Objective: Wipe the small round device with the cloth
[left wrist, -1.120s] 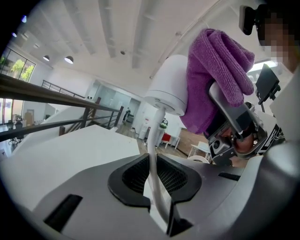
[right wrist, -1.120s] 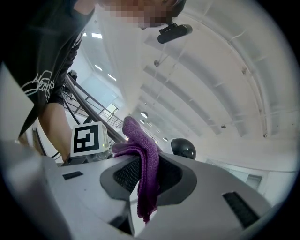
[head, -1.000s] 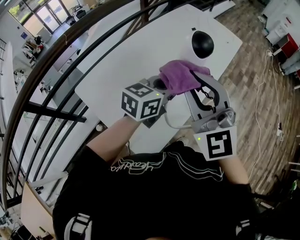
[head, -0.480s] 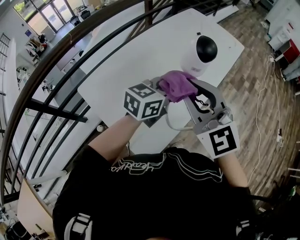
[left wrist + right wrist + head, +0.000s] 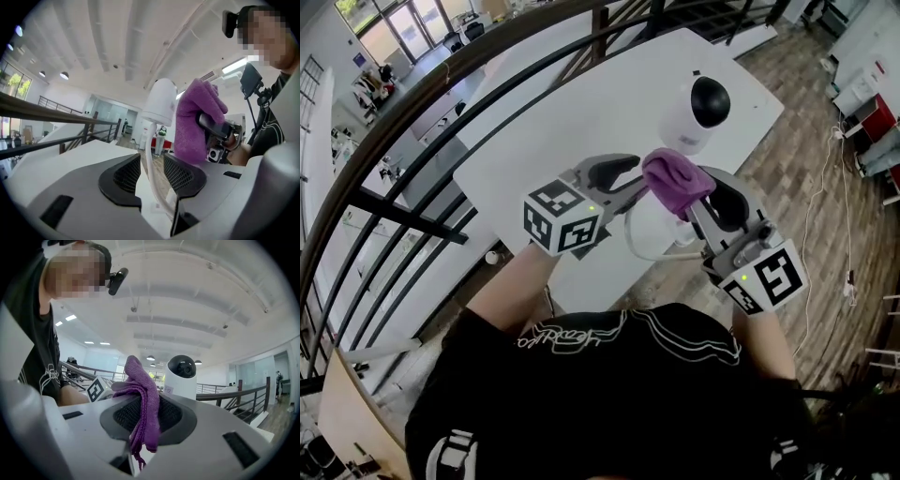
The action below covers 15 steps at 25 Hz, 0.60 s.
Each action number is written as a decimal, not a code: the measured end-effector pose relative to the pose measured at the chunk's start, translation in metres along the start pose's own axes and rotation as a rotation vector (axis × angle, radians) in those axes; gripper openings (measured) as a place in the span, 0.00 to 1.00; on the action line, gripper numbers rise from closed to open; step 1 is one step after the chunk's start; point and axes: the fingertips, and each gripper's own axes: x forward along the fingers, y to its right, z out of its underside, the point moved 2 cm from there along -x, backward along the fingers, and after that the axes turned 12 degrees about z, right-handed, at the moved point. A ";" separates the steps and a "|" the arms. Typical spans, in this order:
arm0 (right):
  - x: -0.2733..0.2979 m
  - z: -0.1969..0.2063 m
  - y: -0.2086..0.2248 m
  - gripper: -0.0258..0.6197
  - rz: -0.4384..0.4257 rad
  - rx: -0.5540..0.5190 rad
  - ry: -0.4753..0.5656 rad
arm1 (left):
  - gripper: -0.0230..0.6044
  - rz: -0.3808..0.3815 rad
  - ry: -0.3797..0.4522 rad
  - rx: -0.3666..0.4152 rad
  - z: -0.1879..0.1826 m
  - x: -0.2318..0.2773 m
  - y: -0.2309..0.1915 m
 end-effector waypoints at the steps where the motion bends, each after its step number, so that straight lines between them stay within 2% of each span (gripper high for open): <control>1: -0.006 -0.004 0.002 0.15 -0.012 0.023 0.010 | 0.27 -0.017 0.004 0.021 -0.005 -0.005 0.009; 4: -0.028 -0.015 0.002 0.15 -0.075 0.075 0.041 | 0.26 -0.040 0.005 0.079 -0.019 -0.017 0.048; 5: -0.037 -0.018 0.000 0.15 -0.100 0.087 0.052 | 0.23 -0.046 0.005 0.100 -0.024 -0.019 0.066; 7: -0.060 -0.022 -0.001 0.15 -0.150 0.107 0.075 | 0.10 -0.068 0.011 0.139 -0.033 -0.018 0.103; 9: -0.084 -0.024 0.000 0.15 -0.198 0.136 0.094 | 0.05 -0.098 0.030 0.161 -0.039 -0.012 0.140; 15: -0.177 -0.015 0.009 0.15 -0.347 0.239 0.096 | 0.05 -0.248 0.111 0.148 -0.025 0.020 0.249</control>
